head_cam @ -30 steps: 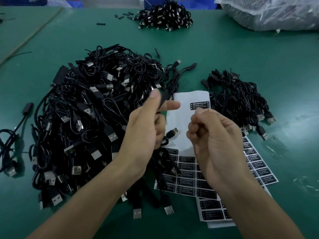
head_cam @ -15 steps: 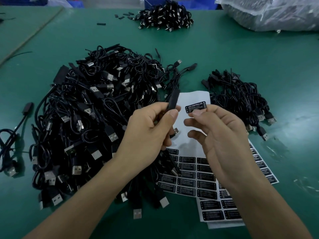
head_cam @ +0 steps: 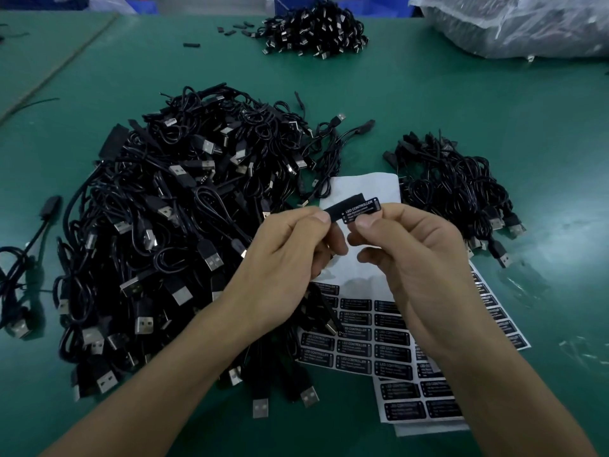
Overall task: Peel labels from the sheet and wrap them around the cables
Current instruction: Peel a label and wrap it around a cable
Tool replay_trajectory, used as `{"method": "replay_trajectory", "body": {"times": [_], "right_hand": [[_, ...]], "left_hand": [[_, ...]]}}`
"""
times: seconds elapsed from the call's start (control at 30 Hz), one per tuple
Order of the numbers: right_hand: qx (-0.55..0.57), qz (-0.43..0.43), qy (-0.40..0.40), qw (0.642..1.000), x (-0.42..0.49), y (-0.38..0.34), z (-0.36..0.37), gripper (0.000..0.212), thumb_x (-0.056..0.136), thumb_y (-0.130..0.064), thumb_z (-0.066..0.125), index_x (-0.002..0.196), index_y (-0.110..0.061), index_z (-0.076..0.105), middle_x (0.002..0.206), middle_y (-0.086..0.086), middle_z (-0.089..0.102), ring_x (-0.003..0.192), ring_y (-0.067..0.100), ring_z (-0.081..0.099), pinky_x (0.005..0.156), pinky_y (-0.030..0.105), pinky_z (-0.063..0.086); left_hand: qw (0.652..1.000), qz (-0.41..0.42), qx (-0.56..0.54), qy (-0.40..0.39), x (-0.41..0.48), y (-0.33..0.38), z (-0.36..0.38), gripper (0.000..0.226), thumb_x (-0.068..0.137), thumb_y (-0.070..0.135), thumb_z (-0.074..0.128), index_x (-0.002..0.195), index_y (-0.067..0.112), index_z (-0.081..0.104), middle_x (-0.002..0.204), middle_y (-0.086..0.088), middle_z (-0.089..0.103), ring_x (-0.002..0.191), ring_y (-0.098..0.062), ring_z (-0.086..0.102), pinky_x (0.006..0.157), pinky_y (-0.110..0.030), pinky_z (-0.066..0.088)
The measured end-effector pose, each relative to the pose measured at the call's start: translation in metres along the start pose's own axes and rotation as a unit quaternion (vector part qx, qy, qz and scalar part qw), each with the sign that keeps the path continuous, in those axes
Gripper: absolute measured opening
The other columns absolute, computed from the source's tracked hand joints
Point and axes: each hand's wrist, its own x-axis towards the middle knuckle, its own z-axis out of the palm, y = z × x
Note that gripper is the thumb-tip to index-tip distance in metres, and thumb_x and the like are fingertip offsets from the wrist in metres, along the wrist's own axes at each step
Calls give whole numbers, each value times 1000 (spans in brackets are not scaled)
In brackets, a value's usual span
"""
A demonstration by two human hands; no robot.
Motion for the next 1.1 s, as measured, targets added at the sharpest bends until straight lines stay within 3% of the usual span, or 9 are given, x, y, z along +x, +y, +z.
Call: {"method": "replay_trajectory", "body": {"times": [0.2,0.37,0.67,1.1], "right_hand": [[-16,-9,-6,1000,1,0,-2,11,78,-20,69,69,-16,75,69,1,67,70,12,61,64,22,49],[-24,-13,5,1000,1,0,-2,13,77,-21,71,66,-16,74,65,4,65,67,12,57,62,22,47],[-61,-36,-36,997,1,-2,-4,19,84,-20,68,65,-18,72,63,2,68,62,10,55,62,22,46],[-99,-47,-20,994,1,-3,-6,23,89,-10,70,67,-19,74,58,-5,65,58,6,51,57,19,46]], "left_hand": [[999,-6,-1,-34,0,2,-2,44,104,12,32,73,5,63,45,10,31,44,-4,30,48,-11,30],[999,0,-3,-52,1,2,-1,39,93,22,34,73,10,65,46,11,32,44,-3,33,51,-10,32],[998,1,4,-67,1,0,-2,39,95,24,34,72,19,65,50,12,33,48,-6,29,50,-16,31],[998,6,15,-62,1,-2,1,35,94,24,38,71,19,64,51,13,35,47,-5,32,53,-6,36]]}}
